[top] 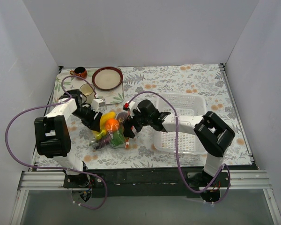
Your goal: Open the zip-top bag and remove the fake food
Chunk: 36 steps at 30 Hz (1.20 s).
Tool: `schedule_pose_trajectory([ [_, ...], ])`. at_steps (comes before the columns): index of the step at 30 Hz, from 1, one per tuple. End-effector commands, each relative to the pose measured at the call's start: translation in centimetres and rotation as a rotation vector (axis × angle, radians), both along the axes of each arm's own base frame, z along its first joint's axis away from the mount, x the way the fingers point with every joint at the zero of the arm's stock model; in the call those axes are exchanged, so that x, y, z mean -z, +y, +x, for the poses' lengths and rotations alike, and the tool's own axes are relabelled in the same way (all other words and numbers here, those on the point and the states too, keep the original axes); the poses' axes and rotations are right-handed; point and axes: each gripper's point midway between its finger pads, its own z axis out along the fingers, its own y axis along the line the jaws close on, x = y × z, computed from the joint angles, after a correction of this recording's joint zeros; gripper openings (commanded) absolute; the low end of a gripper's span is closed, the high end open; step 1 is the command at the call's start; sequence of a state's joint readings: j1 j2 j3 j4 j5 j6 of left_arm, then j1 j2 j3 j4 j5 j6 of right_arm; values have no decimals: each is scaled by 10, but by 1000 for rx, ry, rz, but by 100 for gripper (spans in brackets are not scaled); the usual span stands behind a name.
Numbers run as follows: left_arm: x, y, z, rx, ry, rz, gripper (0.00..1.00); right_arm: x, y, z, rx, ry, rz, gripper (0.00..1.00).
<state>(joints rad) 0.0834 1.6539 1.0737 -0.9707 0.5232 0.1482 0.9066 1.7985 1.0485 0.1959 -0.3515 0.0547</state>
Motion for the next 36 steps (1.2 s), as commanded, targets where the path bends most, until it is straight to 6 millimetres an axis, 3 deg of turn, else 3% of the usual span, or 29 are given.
schedule_pose_trajectory([
  [1,28,32,-8,26,43,175,53,-4,-6,56,222,-201,-59,99],
  [3,25,31,-9,38,40,169,53,-2,4,67,225,-217,-68,99],
  [8,22,30,-9,69,37,163,53,2,28,73,178,-200,-37,99],
  [11,23,32,-10,77,38,173,53,9,37,58,94,-148,-14,99],
  [12,24,34,-9,78,38,181,53,0,45,42,6,-119,44,98],
  [15,24,32,-6,75,32,182,54,-3,44,4,-151,-32,105,99],
  [20,26,27,4,74,9,185,53,11,33,-28,-278,45,79,98],
  [23,26,16,7,90,13,183,53,23,27,-40,-312,44,21,99],
  [27,25,-1,12,129,5,176,53,53,17,-33,-251,2,-106,98],
  [30,24,-7,19,140,-9,182,54,67,15,-42,-286,26,-136,99],
  [36,19,-18,38,119,-34,185,54,55,6,-70,-398,33,-84,99],
])
